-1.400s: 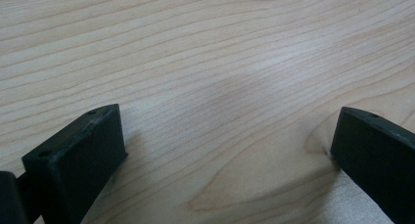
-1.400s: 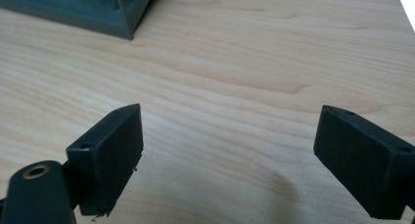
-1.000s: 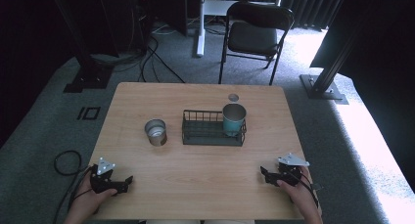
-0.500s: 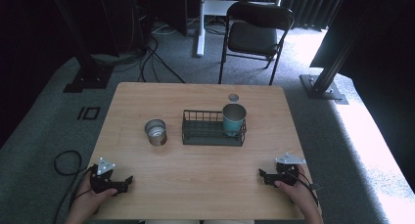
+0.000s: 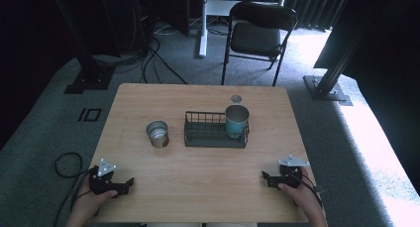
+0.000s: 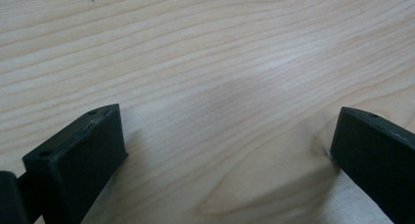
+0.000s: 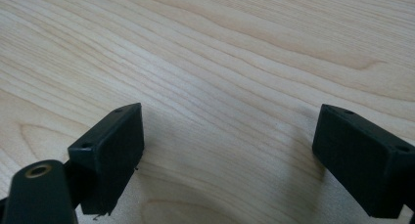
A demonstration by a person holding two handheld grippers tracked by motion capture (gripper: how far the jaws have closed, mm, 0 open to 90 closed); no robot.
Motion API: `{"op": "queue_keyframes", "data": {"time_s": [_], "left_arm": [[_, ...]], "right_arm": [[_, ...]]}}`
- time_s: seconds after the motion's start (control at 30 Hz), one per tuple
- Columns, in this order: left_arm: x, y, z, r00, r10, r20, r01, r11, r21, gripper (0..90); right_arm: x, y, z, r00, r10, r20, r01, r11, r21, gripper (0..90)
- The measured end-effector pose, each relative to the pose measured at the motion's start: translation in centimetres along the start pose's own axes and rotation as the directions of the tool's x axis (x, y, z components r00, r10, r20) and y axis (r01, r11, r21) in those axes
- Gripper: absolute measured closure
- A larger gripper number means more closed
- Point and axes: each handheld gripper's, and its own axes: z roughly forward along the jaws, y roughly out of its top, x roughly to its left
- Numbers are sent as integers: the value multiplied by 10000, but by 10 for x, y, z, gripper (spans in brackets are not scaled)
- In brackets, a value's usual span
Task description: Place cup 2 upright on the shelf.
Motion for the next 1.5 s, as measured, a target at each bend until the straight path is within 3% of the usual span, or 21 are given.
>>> {"op": "queue_keyframes", "data": {"time_s": [0.1,0.17,0.47,0.63,1.1,1.5], "left_arm": [[3,3,2,9998,-122,-149,121,9999,-21,4],[3,4,3,9994,117,-313,-121,9999,-124,4],[-1,20,3,9995,296,67,-291,9969,-726,4],[-6,30,5,9971,624,434,-553,9873,-1490,4],[-19,55,15,9891,1040,1038,-813,9757,-2033,4],[-23,70,27,9884,1041,1108,-749,9677,-2409,4]], "right_arm": [[0,0,0,10000,-1,1,1,10000,0,115],[0,0,0,10000,-2,2,2,10000,-1,115],[0,0,0,10000,-6,4,6,10000,-7,115],[0,0,0,10000,-3,3,3,10000,-3,115],[0,0,0,10000,3,0,-3,10000,-8,115],[0,0,0,10000,-6,3,6,10000,-4,115]]}}
